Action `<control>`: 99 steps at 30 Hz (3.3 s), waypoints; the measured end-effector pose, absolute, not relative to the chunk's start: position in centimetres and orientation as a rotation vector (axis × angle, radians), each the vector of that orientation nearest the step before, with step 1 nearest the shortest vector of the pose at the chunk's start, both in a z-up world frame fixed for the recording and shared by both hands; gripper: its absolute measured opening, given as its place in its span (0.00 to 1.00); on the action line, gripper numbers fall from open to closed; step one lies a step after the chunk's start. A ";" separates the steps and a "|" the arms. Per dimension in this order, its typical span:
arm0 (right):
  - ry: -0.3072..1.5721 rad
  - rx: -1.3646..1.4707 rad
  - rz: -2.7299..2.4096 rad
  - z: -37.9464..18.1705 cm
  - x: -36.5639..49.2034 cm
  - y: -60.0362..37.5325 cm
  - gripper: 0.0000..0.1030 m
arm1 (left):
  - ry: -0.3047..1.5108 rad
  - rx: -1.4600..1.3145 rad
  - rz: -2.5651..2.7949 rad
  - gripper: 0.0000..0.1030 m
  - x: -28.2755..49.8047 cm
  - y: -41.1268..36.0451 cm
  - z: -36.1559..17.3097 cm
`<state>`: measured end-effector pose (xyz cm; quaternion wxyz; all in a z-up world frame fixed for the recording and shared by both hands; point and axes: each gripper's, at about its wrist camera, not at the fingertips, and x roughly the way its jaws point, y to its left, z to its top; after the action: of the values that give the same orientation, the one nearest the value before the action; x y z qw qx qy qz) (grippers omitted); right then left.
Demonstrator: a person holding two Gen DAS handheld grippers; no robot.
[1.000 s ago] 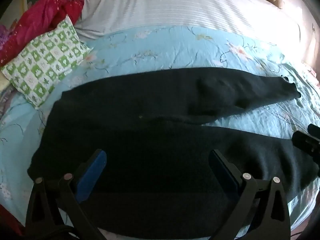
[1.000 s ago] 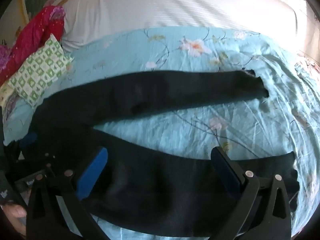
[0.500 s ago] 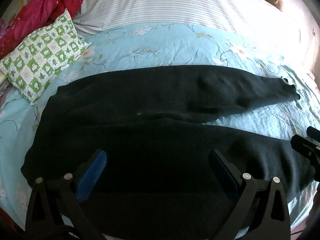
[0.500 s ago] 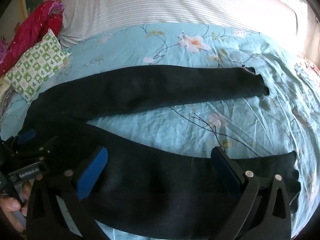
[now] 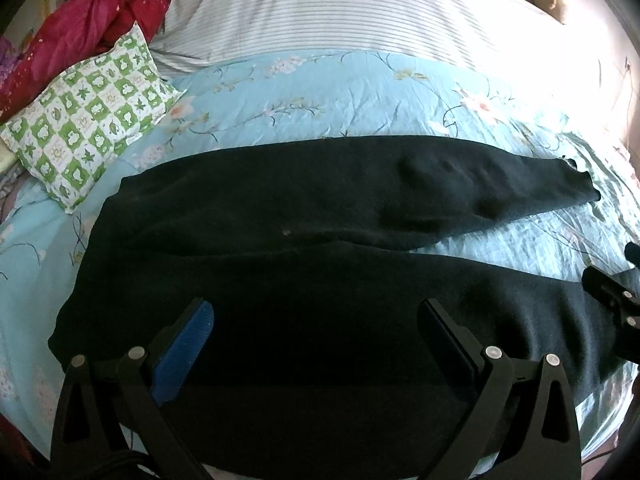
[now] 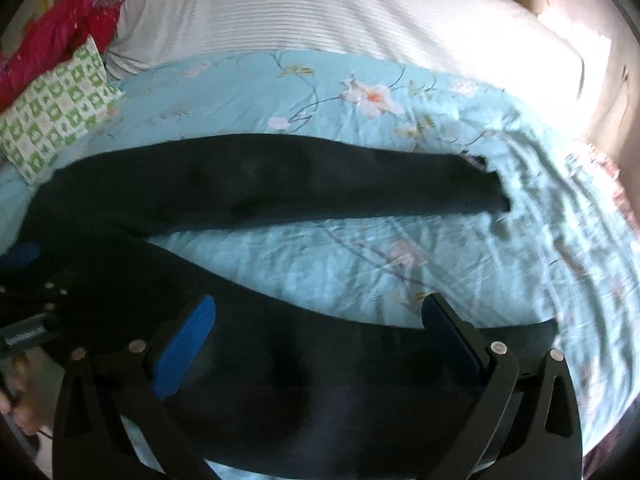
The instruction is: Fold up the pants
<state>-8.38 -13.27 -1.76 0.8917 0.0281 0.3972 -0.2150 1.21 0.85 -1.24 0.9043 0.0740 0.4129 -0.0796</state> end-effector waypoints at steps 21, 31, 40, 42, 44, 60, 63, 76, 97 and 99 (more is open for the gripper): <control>0.848 -0.026 -0.486 -1.7 -8.0 -12.9 1.00 | 0.849 0.175 -0.169 0.99 0.5 0.6 -0.7; 0.887 -0.028 -0.483 -2.4 -7.2 -13.1 1.00 | 0.864 0.182 -0.169 0.99 1.0 0.8 -1.0; 0.898 -0.020 -0.483 -2.4 -7.0 -13.5 1.00 | 0.868 0.188 -0.178 0.99 1.3 0.8 -1.2; 0.899 -0.021 -0.482 -2.4 -7.0 -13.5 1.00 | 0.867 0.189 -0.177 0.99 1.3 0.8 -1.1; 0.898 -0.023 -0.483 -2.3 -7.0 -13.5 1.00 | 0.867 0.189 -0.177 0.99 1.3 0.8 -1.2; 0.888 0.020 -0.476 -1.8 -7.6 -14.3 1.00 | 0.859 0.230 -0.135 0.99 1.4 0.5 -1.0; 0.888 0.028 -0.478 -1.6 -7.7 -14.5 1.00 | 0.853 0.234 -0.135 0.99 1.4 0.4 -0.9; 0.886 0.041 -0.479 -1.0 -7.4 -15.1 1.00 | 0.853 0.228 -0.142 0.99 1.8 0.4 -0.6; 0.879 0.277 -0.374 0.0 -7.4 -21.9 1.00 | 0.854 0.260 -0.354 0.99 5.4 -3.1 1.3; 0.873 0.313 -0.370 0.5 -7.0 -24.0 1.00 | 0.864 0.270 -0.414 0.99 6.9 -4.2 1.8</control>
<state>-7.00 -23.97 0.51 0.8779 0.1502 0.4186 -0.1775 6.89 -4.18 1.76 0.8787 0.1294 0.4145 -0.1984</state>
